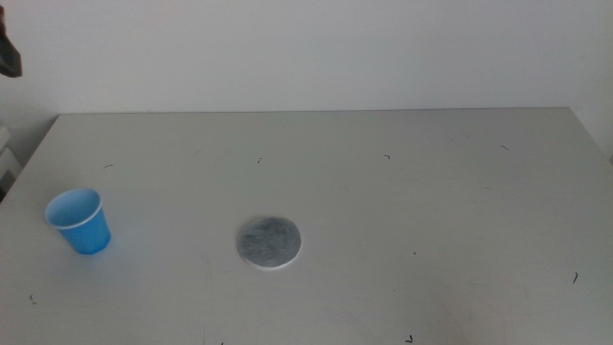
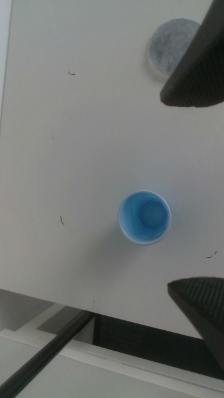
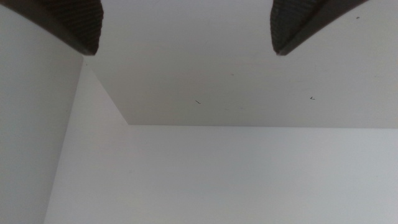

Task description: Place an empty cup on a cup mat.

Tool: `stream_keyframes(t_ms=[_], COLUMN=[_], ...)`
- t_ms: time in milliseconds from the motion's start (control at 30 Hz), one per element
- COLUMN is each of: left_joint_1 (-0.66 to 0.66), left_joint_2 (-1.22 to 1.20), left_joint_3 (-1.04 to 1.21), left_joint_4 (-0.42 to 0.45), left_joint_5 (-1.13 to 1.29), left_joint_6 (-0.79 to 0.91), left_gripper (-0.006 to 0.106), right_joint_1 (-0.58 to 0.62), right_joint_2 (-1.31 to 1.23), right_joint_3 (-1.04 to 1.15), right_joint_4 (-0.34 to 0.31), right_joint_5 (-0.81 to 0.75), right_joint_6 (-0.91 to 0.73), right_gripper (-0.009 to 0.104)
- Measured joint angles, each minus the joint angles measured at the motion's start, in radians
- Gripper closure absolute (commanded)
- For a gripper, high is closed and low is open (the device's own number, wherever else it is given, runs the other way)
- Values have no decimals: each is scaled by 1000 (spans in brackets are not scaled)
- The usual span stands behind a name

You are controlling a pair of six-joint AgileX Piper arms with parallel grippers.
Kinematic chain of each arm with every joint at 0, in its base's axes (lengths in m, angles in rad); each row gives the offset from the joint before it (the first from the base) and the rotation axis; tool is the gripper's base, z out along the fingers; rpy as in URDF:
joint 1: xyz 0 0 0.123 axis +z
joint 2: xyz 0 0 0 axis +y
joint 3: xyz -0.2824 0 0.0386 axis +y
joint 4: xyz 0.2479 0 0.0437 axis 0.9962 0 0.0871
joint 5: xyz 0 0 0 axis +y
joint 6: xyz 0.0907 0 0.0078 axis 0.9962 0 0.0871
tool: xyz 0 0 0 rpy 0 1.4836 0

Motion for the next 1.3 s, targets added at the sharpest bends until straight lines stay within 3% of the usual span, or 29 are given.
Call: stream_keyframes(t_ms=[500,733,967,1300], left_joint_1=[0,85,191,208], left_joint_2=[203,326,435,648], left_joint_3=[-39,-40,-40,-40], left_joint_4=[98,-17,-50,-140], left_joint_5=[22,48,27,-38], left_joint_6=[58,140,209,282], left_gripper=[-4,-4,-4,-4], right_joint_1=[0,0,0,0], right_joint_2=[0,0,0,0], right_joint_3=[0,0,0,0], right_joint_4=[0,0,0,0], right_joint_5=[0,0,0,0], right_joint_6=[0,0,0,0], right_gripper=[1,1,1,1])
